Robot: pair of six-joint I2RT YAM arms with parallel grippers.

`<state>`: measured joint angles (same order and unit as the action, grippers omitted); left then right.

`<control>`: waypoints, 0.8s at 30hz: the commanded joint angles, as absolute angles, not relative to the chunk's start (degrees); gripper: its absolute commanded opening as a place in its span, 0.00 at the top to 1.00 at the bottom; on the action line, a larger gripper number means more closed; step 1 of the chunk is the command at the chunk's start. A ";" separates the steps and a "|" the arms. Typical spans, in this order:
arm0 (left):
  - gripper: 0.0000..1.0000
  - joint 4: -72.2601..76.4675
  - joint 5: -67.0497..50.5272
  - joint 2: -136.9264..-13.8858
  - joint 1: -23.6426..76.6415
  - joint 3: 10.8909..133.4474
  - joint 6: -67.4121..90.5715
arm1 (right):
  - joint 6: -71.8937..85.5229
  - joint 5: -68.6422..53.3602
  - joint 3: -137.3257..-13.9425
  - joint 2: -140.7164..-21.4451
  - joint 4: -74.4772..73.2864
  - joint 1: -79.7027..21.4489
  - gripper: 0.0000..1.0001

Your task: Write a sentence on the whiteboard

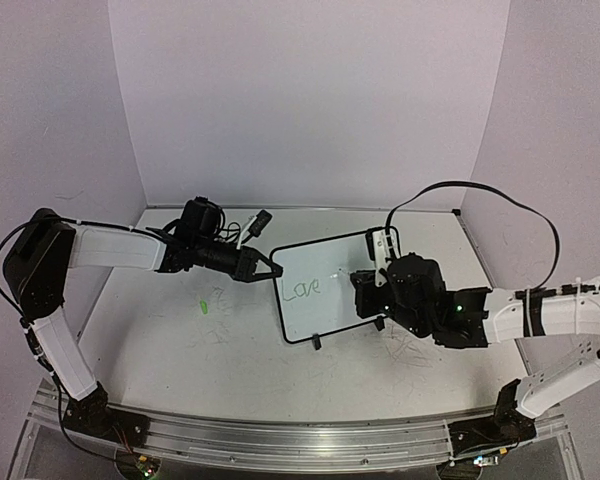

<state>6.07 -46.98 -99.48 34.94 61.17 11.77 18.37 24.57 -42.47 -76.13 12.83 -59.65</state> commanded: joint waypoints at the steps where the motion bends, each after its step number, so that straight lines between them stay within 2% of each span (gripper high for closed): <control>1: 1.00 4.19 -47.50 -97.79 35.00 63.07 11.34 | 17.42 24.46 -45.50 -77.60 14.13 -59.04 1.00; 24: 1.00 4.12 -47.58 -97.78 34.98 63.02 11.25 | 15.19 19.36 -47.45 -80.97 16.30 -58.19 1.00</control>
<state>6.04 -46.98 -99.48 34.94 61.17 11.75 15.83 19.59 -44.80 -80.10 13.87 -58.41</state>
